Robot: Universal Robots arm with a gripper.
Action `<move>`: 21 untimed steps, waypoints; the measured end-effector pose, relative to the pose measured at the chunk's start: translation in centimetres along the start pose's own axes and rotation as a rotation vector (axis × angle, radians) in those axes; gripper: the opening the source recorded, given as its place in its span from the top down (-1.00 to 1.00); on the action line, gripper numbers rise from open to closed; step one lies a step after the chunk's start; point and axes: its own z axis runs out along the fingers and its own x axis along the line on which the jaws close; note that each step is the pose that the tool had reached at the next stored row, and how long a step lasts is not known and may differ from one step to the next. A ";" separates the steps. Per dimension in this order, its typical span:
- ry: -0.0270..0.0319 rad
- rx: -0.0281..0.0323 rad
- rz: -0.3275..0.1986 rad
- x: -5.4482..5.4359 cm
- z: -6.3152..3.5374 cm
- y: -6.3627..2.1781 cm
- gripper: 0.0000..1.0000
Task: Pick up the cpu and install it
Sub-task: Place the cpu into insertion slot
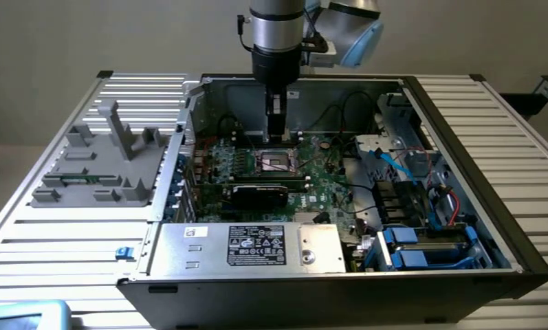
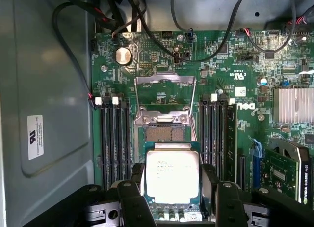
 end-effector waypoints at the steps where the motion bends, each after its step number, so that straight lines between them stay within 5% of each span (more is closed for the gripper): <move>1: 0.0002 0.0000 0.000 0.0 0.18 0.00 -0.09; 21: 0.0112 0.0004 0.000 0.0 3.70 0.00 -0.09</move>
